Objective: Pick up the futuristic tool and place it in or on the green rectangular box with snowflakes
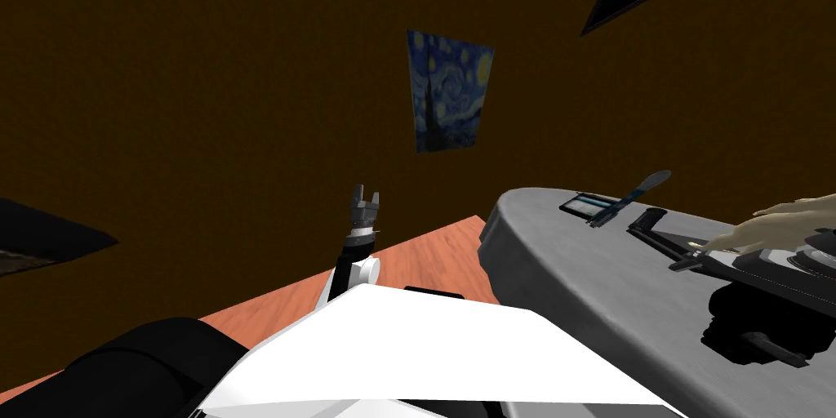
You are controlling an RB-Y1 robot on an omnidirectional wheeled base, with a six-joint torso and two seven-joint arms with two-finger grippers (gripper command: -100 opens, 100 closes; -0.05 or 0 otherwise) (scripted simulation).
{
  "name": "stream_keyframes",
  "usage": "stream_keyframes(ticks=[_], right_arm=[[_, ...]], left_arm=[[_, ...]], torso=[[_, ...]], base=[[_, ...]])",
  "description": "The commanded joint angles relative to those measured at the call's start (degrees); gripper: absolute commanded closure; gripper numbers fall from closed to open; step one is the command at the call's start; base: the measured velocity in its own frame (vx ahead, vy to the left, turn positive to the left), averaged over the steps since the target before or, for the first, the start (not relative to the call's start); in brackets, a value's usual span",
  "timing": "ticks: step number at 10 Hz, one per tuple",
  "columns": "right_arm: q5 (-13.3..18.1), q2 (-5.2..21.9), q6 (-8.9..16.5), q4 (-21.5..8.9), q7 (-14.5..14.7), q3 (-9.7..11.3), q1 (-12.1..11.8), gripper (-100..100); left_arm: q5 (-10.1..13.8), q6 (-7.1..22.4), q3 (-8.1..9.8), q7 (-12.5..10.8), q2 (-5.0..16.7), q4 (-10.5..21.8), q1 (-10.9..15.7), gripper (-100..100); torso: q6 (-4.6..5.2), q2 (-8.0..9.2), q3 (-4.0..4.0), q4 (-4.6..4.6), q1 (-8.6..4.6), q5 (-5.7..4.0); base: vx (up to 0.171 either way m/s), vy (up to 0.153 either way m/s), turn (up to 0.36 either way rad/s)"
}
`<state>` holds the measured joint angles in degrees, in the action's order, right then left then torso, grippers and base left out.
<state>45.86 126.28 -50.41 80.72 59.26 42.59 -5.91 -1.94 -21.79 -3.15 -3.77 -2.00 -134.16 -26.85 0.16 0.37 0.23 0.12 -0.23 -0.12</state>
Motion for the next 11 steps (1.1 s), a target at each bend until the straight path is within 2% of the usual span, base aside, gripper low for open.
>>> stream_keyframes(ticks=[1, 2, 3, 6, 7, 8, 10, 11], right_arm=[[1.3, -0.6, -0.4, -0.1, -2.9, -0.8, -0.2, -100], [1.3, -0.6, -0.4, -0.1, -3.2, -0.8, -0.2, -100], [2.4, -1.1, -0.7, -0.1, -5.5, -1.4, -0.4, -100], [4.6, -2.1, -1.2, -0.2, -9.9, -2.7, -0.7, -100], [4.6, -2.1, -1.2, -0.2, -10.2, -2.7, -0.7, -100], [5.7, -2.6, -1.5, -0.2, -12.6, -3.3, -0.8, -100], [6.8, -3.0, -1.8, -0.3, -15.0, -3.9, -1.0, -100], [7.9, -3.5, -2.1, -0.3, -17.0, -4.5, -1.1, -100]], left_arm=[[0.0, 0.0, 0.0, 0.0, 0.0, 0.0, 0.0, 0], [0.0, 0.0, 0.0, 0.0, 0.0, 0.0, 0.0, 0], [0.0, 0.0, 0.0, 0.0, 0.0, 0.0, 0.0, 0], [0.0, 0.0, 0.0, 0.0, 0.0, 0.0, 0.0, 0], [0.0, 0.0, 0.0, 0.0, 0.0, 0.0, 0.0, 0], [0.0, 0.0, 0.0, 0.0, 0.0, 0.0, 0.0, 0], [0.0, 0.0, -0.01, 0.0, 0.0, 0.0, 0.0, 0], [0.0, 0.0, 0.0, 0.0, 0.0, 0.0, 0.0, 0]], torso=[[0.0, 0.0, 0.0, 0.0, 0.0, 0.0], [-0.05, 0.01, 0.0, -0.01, 0.03, 0.0], [-0.02, -0.06, -0.03, -0.01, 0.07, 0.02], [0.01, 0.01, 0.01, 0.01, -0.06, -0.02], [-0.04, -0.02, -0.02, -0.01, 0.0, 0.0], [0.0, -0.08, -0.04, -0.01, 0.05, 0.01], [-0.07, 0.07, 0.03, 0.0, 0.09, 0.02], [0.02, -0.01, 0.01, 0.01, 0.06, 0.02]], base=[[-0.115, -0.04, 0.12], [-0.091, -0.028, 0.092], [-0.101, -0.027, 0.219], [-0.126, -0.056, 0.179], [-0.091, -0.024, 0.089], [-0.106, -0.026, 0.137], [-0.139, -0.02, 0.218], [-0.119, -0.034, 0.175]])
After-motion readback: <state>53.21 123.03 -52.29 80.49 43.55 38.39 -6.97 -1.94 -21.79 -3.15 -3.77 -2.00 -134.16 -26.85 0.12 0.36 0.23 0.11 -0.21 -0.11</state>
